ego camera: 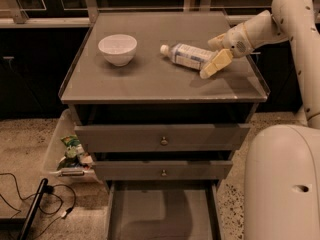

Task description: Place blue plastic bottle into bottom drawer

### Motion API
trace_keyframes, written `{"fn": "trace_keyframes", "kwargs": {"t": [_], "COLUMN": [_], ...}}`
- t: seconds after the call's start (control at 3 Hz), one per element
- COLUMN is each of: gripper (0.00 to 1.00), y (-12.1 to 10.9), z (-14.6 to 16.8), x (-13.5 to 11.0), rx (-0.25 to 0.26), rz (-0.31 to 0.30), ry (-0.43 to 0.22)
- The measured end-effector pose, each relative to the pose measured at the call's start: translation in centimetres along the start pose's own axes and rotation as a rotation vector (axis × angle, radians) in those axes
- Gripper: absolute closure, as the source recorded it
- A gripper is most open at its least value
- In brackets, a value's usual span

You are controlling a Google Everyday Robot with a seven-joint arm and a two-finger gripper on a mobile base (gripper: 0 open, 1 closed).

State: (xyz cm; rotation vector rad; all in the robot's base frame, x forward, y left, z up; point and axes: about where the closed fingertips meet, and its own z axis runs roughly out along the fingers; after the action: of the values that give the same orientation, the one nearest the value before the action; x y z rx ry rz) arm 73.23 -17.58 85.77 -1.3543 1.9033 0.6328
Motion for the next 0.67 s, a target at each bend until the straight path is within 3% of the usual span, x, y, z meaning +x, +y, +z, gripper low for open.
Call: {"fn": "trace_keyframes", "kwargs": {"t": [0.33,0.67], "gripper": [0.17,0.41], "y": [-0.08,-0.08], "z": [-0.07,-0.07], "x": [-0.28,-0.28], "rx": [0.0,0.0], "rz": [-0.001,-0.001], "ry": [-0.008,-0.008]}}
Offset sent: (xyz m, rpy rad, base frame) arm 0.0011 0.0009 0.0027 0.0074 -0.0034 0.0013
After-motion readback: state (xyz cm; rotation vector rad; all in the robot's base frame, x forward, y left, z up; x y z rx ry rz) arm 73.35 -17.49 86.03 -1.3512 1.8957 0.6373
